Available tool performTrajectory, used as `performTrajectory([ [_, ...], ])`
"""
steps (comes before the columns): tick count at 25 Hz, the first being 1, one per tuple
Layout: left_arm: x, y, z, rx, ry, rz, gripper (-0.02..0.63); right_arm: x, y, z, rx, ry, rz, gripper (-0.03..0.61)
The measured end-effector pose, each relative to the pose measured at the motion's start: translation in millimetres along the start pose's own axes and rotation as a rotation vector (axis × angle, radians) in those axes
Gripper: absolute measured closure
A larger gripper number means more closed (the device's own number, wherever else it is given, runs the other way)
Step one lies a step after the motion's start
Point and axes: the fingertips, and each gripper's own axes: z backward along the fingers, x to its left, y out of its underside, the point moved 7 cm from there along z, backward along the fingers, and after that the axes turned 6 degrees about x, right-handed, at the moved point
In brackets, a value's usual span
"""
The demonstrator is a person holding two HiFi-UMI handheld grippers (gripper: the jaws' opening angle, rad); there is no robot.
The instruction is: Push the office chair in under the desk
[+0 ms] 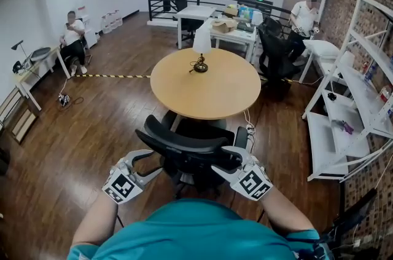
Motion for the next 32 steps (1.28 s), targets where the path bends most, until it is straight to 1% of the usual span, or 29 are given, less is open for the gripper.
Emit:
performTrajectory([
  [1,-2,0,9,-0.010,0.018,0.031,0.402,8,-8,1,0.007,-0.008,-0.010,0.341],
  [2,-7,-2,17,-0.020,0.034,0.075,0.407,15,-13,4,0.009,-0.016,-0.028,0.341],
  [3,-13,-4,23,-0.033,0.050,0.137,0.416,21,-16,7,0.006,-0.024,-0.051,0.346],
  [4,-19,-4,26,-0.052,0.063,0.176,0.422,28,-17,10,-0.002,-0.031,-0.077,0.354],
  [6,-31,-2,32,-0.106,0.089,0.198,0.437,44,-17,17,-0.011,-0.039,-0.111,0.362],
  [8,-44,2,44,-0.170,0.116,0.207,0.445,68,-25,23,-0.003,-0.040,-0.116,0.365],
  [9,-51,7,53,-0.189,0.134,0.222,0.448,83,-31,25,0.005,-0.042,-0.115,0.367],
  [12,-69,23,84,-0.199,0.186,0.258,0.453,125,-49,19,0.027,-0.062,-0.123,0.367],
  [15,-85,39,129,-0.193,0.214,0.267,0.453,168,-67,10,0.038,-0.079,-0.155,0.368],
  [18,-100,52,179,-0.183,0.220,0.278,0.456,206,-83,5,0.031,-0.085,-0.194,0.370],
  [20,-103,53,206,-0.180,0.216,0.295,0.457,219,-98,3,0.024,-0.083,-0.216,0.371],
  [24,-110,53,254,-0.198,0.192,0.368,0.466,241,-139,11,-0.013,-0.093,-0.253,0.377],
  [29,-131,49,308,-0.236,0.162,0.410,0.482,279,-179,28,-0.032,-0.115,-0.251,0.391],
  [32,-148,33,334,-0.257,0.154,0.423,0.494,295,-204,49,-0.049,-0.121,-0.233,0.412],
])
